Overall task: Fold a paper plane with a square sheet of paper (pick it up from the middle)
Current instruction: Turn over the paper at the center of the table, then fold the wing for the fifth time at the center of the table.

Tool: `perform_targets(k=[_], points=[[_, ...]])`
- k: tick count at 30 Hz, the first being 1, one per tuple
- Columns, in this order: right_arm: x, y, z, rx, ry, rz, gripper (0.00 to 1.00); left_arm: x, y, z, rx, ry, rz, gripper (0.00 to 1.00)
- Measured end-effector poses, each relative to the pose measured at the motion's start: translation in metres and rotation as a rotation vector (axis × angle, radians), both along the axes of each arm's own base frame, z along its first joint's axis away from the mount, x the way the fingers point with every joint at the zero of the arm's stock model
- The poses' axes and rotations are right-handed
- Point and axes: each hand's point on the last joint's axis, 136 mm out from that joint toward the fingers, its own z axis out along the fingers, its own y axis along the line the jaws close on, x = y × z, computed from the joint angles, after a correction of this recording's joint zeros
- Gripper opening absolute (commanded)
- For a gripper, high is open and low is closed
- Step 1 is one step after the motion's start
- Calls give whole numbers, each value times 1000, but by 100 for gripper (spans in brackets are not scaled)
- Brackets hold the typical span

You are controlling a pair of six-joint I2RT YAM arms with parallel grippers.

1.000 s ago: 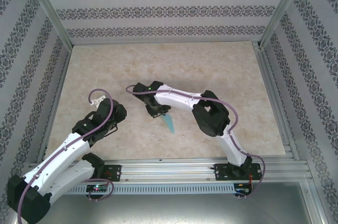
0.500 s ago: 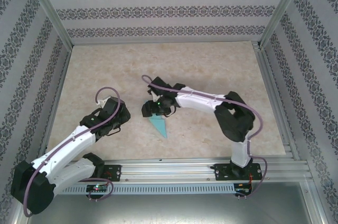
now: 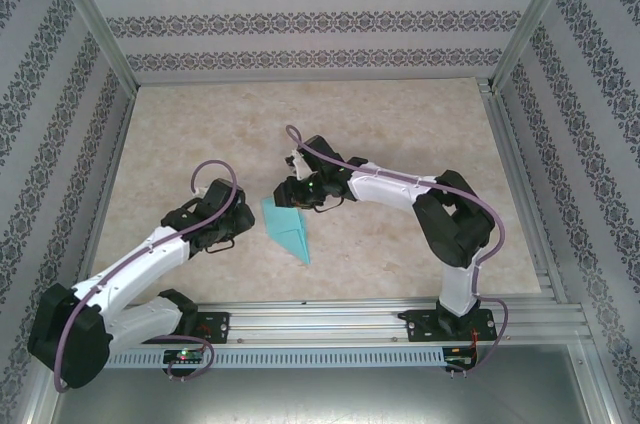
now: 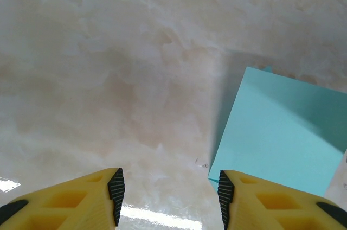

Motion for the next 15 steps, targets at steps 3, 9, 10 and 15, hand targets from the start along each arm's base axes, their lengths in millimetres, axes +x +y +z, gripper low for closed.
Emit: perform_targets(k=[3, 9, 10, 15], points=[[3, -4, -9, -7, 20, -19, 21, 1, -4, -2, -4, 18, -20, 52], [-2, -20, -36, -26, 66, -48, 19, 5, -17, -8, -31, 59, -59, 52], [-3, -24, -41, -29, 79, -54, 19, 6, -20, -10, -37, 69, -67, 52], [-4, -37, -65, -36, 117, -85, 20, 12, -35, -18, -71, 116, -117, 53]])
